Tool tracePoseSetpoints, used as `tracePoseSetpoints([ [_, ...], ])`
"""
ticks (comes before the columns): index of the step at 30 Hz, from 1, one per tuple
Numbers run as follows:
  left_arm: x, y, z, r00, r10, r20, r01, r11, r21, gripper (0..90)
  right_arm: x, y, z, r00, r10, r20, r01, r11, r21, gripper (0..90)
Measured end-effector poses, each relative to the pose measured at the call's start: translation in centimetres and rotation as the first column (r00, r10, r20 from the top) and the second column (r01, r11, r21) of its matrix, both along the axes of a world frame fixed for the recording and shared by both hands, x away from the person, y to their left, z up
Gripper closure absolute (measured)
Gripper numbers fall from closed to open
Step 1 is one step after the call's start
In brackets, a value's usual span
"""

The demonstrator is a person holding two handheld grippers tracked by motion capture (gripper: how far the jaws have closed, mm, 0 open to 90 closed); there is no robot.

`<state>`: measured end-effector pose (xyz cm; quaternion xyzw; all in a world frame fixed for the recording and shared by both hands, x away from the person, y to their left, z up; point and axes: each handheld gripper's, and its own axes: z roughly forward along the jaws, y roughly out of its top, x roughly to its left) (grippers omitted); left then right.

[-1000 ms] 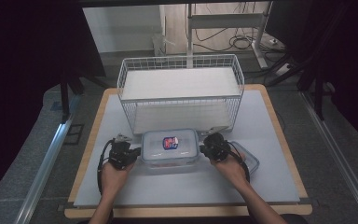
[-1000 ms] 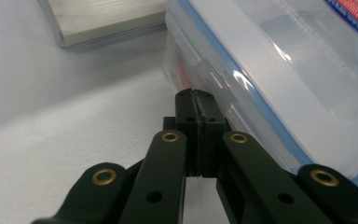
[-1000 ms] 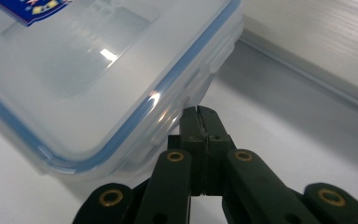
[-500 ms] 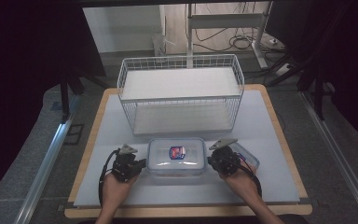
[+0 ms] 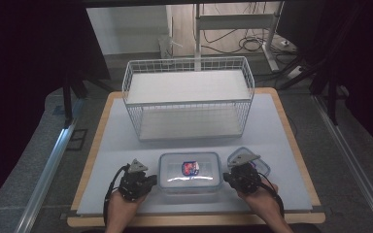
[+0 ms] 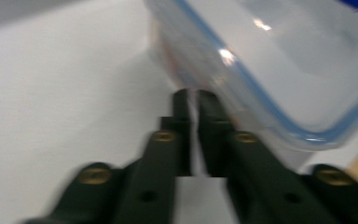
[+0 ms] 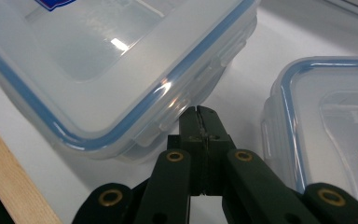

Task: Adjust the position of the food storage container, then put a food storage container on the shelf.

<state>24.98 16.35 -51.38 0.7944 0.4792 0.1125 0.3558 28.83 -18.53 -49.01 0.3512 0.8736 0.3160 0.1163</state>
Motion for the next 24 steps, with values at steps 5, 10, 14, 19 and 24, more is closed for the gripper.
tracePoseSetpoints([
  [5,-0.6,1.5,0.3,0.9975,-0.014,0.069,0.011,0.9989,0.045,41.3,-0.3,-0.8,0.4,0.9994,0.021,0.029,-0.021,0.9998,0.007,78.3],
  [10,-1.0,2.3,-0.2,0.9966,-0.030,0.076,0.024,0.9966,0.078,26.1,-0.8,-1.6,0.7,0.9971,0.043,0.063,-0.044,0.9989,0.017,65.5],
  [14,-1.1,2.8,0.0,0.9959,-0.025,0.087,0.020,0.9980,0.059,20.5,-1.5,-2.4,0.7,0.9946,0.078,0.069,-0.081,0.9960,0.037,51.7],
  [19,-1.0,2.8,-0.1,0.9970,-0.030,0.071,0.027,0.9985,0.047,18.5,-1.6,-2.5,0.8,0.9927,0.098,0.071,-0.101,0.9939,0.045,43.2],
  [24,-0.8,3.6,0.0,0.9989,-0.009,0.045,0.009,1.0000,0.004,19.1,-1.4,-2.5,0.9,0.9920,0.107,0.066,-0.111,0.9917,0.064,37.7],
])
